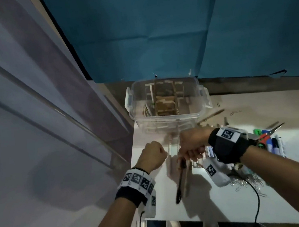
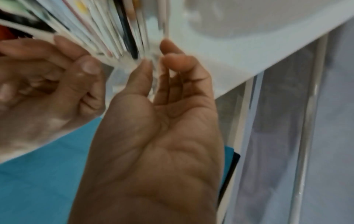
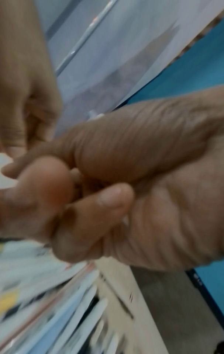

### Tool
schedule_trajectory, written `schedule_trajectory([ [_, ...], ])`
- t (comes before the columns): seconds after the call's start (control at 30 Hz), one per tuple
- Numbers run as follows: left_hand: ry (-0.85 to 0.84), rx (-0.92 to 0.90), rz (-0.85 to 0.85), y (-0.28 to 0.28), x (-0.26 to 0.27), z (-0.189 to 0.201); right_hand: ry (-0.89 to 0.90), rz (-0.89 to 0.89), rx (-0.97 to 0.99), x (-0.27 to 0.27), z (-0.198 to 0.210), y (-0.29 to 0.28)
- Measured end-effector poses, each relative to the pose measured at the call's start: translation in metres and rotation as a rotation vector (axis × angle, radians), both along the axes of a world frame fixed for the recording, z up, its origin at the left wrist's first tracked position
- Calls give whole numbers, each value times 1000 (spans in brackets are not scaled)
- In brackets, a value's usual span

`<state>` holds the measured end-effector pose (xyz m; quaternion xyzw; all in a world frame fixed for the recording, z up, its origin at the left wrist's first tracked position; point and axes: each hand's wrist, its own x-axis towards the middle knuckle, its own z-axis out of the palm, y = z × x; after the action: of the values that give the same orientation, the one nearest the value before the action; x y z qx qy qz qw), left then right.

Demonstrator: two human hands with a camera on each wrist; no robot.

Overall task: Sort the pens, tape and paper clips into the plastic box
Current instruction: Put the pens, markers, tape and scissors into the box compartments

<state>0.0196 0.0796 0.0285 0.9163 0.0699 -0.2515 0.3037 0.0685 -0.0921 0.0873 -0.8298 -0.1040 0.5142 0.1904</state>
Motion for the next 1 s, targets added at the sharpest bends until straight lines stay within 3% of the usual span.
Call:
schedule_trajectory([
  [0.07, -2, 42, 40, -14, -6, -17, -74, -68, -46, -11, -27, -2],
  [0.23, -74, 139, 60, -39, -18, -44, -535, -323, -62, -25, -76, 5],
  [0.3, -93, 152, 75, -42, -21, -47, -600, -376, -38, -28, -85, 7],
  [0.47, -51, 91, 132, -38, -17, -47, -457, -695, 37, -27, -96, 2],
  [0.63, -39, -112, 220, -32, -6, -46, -292, -849, 246, -25, -90, -7],
  [0.8, -19, -94, 185, -40, -8, -52, -288, -848, 260, -33, -82, 5],
  [1.0, -46, 80, 166, -25, -7, -64, -452, -708, 142, -34, -97, 33],
])
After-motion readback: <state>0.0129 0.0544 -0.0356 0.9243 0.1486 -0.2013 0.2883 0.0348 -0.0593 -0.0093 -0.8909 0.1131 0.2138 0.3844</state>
